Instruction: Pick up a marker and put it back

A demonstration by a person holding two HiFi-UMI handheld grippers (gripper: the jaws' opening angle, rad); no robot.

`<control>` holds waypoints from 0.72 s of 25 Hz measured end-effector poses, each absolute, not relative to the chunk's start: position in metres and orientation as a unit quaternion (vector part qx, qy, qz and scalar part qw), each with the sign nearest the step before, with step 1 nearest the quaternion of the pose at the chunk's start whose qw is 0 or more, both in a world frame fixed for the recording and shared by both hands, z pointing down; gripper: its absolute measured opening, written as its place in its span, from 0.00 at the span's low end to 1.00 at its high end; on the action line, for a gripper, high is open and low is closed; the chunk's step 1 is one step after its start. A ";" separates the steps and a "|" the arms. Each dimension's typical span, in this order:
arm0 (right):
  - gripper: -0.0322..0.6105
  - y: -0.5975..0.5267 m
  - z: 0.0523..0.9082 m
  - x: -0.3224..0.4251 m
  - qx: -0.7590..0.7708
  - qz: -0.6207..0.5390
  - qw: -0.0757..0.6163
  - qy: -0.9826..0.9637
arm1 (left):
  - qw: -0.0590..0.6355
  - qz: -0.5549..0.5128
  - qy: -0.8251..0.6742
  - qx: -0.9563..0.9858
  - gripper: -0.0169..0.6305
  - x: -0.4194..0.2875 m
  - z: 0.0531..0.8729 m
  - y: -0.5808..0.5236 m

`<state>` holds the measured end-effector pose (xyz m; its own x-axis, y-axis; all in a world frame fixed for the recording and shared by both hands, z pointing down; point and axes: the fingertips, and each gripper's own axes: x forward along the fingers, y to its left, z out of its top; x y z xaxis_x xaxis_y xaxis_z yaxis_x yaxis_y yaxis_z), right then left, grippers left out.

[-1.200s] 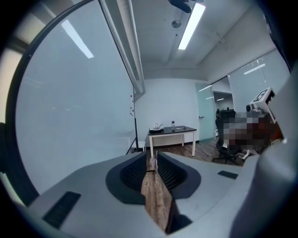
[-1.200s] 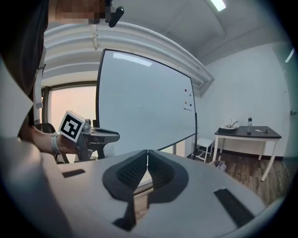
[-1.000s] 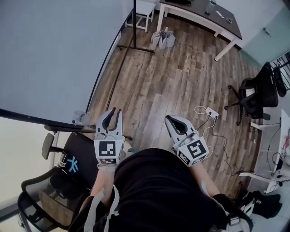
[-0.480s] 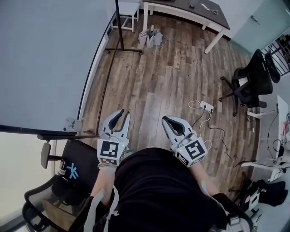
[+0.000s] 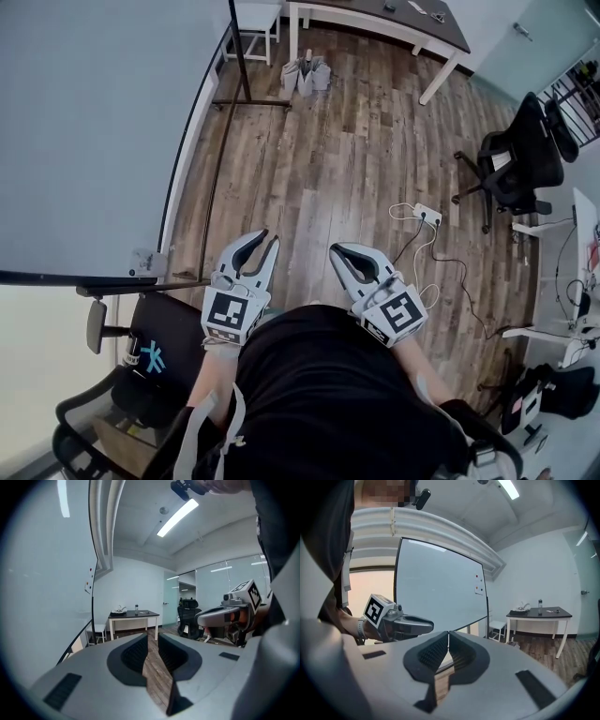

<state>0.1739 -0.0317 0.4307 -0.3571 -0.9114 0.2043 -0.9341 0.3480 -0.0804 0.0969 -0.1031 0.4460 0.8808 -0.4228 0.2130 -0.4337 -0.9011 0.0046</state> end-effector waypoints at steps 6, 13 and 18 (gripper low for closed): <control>0.08 -0.034 0.429 0.171 0.564 0.083 0.071 -0.818 | 0.026 0.095 -0.201 0.975 0.13 0.100 0.440 -0.101; 0.08 -0.041 0.430 0.163 0.565 0.086 0.074 -0.817 | 0.029 0.092 -0.204 0.974 0.13 0.088 0.441 -0.110; 0.08 -0.047 0.430 0.154 0.561 0.085 0.079 -0.820 | 0.031 0.090 -0.212 0.973 0.13 0.077 0.441 -0.117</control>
